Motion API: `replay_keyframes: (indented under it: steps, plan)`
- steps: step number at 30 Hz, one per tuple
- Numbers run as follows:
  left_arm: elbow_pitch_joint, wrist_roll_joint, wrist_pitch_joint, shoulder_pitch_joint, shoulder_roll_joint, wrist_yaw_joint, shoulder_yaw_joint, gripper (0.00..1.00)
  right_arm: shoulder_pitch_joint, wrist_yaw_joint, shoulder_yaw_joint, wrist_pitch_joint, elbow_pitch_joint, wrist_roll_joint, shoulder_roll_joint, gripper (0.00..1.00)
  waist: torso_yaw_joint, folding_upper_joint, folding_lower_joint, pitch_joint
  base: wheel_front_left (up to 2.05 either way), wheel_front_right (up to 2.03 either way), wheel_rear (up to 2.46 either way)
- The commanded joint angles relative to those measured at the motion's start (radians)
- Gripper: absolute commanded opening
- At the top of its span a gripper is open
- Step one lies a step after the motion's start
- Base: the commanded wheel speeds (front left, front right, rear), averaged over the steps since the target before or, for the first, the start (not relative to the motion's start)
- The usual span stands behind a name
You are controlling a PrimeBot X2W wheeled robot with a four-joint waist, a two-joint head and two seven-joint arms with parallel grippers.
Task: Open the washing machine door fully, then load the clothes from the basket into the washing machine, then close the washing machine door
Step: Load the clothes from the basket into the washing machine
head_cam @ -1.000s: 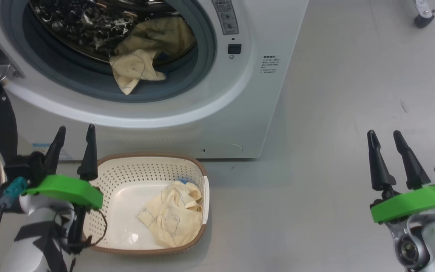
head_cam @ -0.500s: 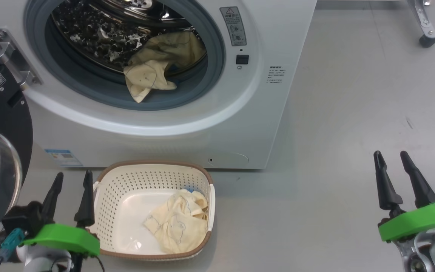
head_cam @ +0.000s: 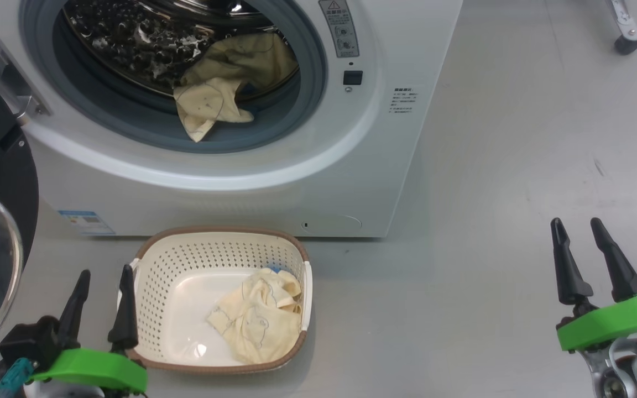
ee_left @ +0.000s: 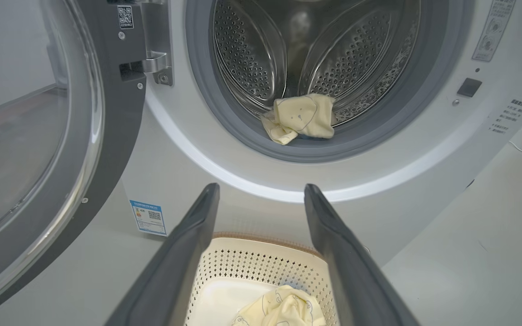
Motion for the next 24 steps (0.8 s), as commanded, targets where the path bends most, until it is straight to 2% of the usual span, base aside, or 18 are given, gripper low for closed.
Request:
replay_keyframes:
  steps: [1,15,24]
  plan:
    - [-0.028,0.001,-0.010,-0.026,0.015,0.000,0.029,1.00,-0.020,0.000,0.008,-0.006,-0.034,-0.009,-0.022,1.00,-0.003,0.0000,0.0001,0.008,0.00,0.00,0.00]
    - [0.092,-0.038,-0.010,-0.113,0.014,0.000,-0.068,1.00,-0.079,0.000,-0.003,-0.006,-0.057,-0.024,0.006,1.00,-0.021,0.0000,0.0001,0.114,0.00,0.00,0.00]
    - [0.266,-0.107,-0.010,-0.243,0.028,0.000,-0.204,1.00,-0.143,0.000,-0.020,-0.006,-0.080,-0.038,0.045,1.00,-0.049,0.0000,0.0001,0.225,0.00,0.00,0.00]
